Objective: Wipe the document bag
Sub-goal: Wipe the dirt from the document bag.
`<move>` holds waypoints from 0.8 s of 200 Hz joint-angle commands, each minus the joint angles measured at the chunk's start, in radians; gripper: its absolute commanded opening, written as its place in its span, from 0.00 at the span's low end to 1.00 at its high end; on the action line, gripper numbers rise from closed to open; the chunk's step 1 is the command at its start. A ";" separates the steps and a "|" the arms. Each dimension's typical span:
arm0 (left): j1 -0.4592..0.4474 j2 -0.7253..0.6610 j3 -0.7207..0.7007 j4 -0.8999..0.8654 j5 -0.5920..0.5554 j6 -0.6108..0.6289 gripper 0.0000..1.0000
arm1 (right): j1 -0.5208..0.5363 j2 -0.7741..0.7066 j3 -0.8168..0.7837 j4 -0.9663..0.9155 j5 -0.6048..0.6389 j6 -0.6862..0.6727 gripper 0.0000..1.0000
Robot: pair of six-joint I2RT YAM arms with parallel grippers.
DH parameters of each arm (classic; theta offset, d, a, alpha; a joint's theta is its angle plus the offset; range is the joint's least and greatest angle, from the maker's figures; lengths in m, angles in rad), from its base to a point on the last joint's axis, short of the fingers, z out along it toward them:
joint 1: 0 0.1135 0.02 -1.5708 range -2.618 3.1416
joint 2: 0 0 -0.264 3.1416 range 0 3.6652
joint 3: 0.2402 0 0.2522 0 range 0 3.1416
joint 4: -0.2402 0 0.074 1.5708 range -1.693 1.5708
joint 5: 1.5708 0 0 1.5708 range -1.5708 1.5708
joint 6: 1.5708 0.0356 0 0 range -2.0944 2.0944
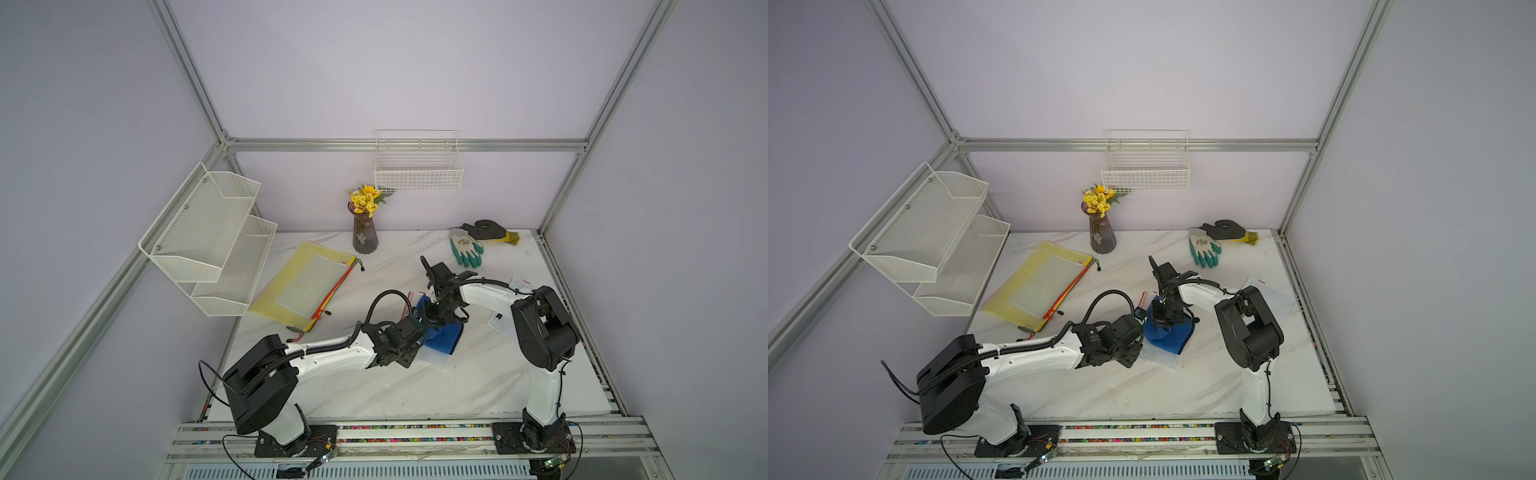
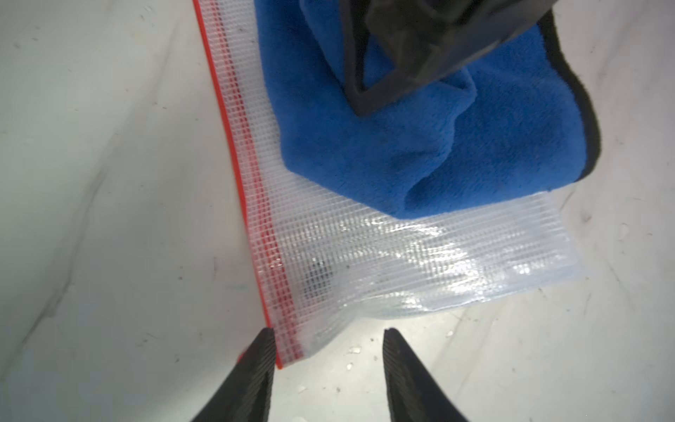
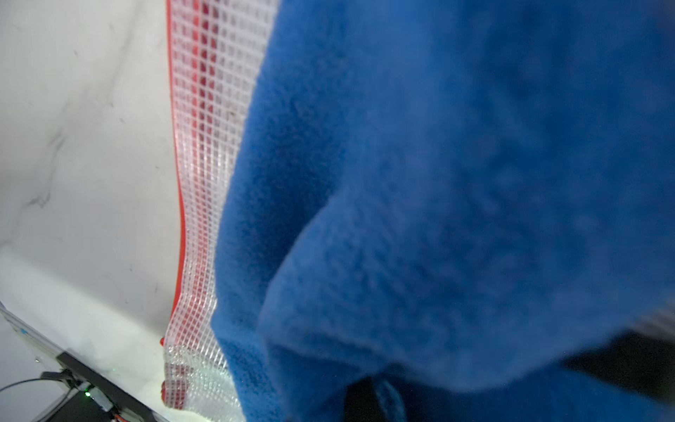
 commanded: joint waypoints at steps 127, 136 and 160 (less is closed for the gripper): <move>0.209 0.106 -0.085 -0.106 0.113 -0.264 0.19 | 0.033 0.015 -0.050 0.061 0.076 0.097 0.00; 0.193 0.099 -0.077 -0.122 0.078 -0.264 0.17 | 0.038 0.013 -0.030 0.048 0.074 0.069 0.00; 0.192 0.085 -0.064 -0.159 0.014 -0.278 0.15 | 0.080 0.013 0.087 -0.072 -0.007 -0.007 0.00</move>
